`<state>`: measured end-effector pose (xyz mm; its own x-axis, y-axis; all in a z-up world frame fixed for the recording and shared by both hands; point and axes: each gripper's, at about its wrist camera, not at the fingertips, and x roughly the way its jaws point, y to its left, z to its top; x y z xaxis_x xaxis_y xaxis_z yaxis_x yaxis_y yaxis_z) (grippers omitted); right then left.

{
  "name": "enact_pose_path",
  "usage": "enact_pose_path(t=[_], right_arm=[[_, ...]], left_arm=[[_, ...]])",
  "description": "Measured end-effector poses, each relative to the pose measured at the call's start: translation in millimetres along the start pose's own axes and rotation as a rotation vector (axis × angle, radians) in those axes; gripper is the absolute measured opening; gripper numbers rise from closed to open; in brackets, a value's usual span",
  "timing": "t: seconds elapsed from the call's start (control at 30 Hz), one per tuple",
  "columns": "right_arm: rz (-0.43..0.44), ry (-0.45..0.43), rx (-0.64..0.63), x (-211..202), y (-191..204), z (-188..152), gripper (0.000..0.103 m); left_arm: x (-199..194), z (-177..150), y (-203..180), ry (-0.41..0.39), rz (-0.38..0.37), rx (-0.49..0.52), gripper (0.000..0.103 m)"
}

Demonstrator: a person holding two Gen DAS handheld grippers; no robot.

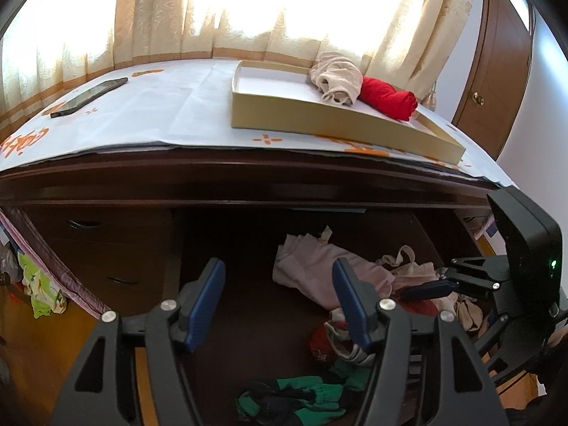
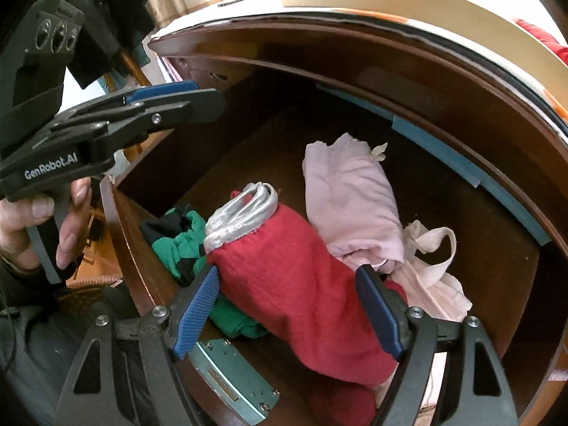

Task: Take underwear out of drawer
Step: 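Grasp the dark red sock with grey cuff with the right gripper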

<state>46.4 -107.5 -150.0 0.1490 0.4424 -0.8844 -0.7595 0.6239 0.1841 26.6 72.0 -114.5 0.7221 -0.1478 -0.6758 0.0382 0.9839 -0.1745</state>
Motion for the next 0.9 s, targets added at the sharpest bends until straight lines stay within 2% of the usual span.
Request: enact_pose_path(t=[0.17,0.23,0.37,0.43,0.5,0.9], right_arm=[[-0.002,0.023,-0.015,8,1,2,0.078],[0.006,0.034,-0.013,12,0,2,0.063],[0.013,0.026,-0.003,14,-1,1,0.052],[0.000,0.010,-0.007,13,0,0,0.042],[-0.018,-0.006,-0.014,11,3,-2,0.038],[-0.074,-0.097,-0.012,-4,6,-6,0.029]], left_arm=[[1,0,0,0.002,0.000,-0.001,0.063],[1,0,1,0.002,-0.001,-0.003,0.063],[2,0,0,0.003,-0.001,-0.004,0.063],[2,0,0,0.004,-0.001,-0.004,0.063],[3,-1,0,0.007,0.001,-0.005,0.063],[10,-4,-4,0.027,0.009,-0.003,0.063]])
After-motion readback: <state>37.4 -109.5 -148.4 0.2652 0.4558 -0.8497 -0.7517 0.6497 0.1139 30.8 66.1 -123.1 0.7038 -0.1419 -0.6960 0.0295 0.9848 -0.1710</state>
